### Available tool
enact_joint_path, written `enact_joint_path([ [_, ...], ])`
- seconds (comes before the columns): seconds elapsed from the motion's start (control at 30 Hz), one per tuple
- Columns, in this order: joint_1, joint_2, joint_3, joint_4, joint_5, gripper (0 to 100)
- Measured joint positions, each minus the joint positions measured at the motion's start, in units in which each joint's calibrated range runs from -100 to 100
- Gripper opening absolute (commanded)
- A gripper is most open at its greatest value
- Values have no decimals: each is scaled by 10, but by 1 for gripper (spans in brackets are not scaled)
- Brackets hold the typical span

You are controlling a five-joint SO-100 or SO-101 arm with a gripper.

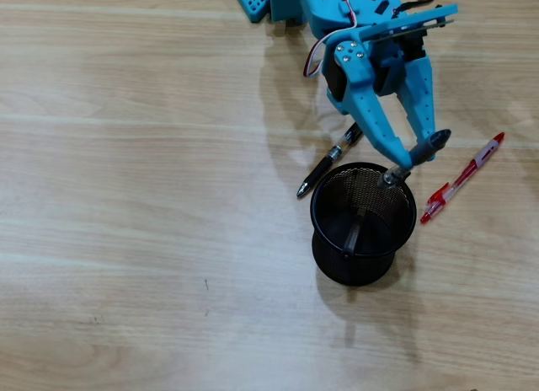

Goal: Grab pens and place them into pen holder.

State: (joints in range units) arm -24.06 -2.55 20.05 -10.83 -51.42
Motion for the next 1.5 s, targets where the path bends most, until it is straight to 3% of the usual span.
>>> enact_joint_path([
  [0.33, 0, 0, 0, 0, 1, 19],
  [0.5, 0, 0, 9, 11, 3, 3],
  [0.83, 0, -111, -49, 470, -3, 2],
  [1.0, 0, -140, -124, 714, -62, 2],
  [1.13, -23, -144, -168, 880, -140, 2],
  [1.3, -55, -123, -179, 988, -259, 2],
  [1.5, -55, -57, -180, 997, -286, 3],
])
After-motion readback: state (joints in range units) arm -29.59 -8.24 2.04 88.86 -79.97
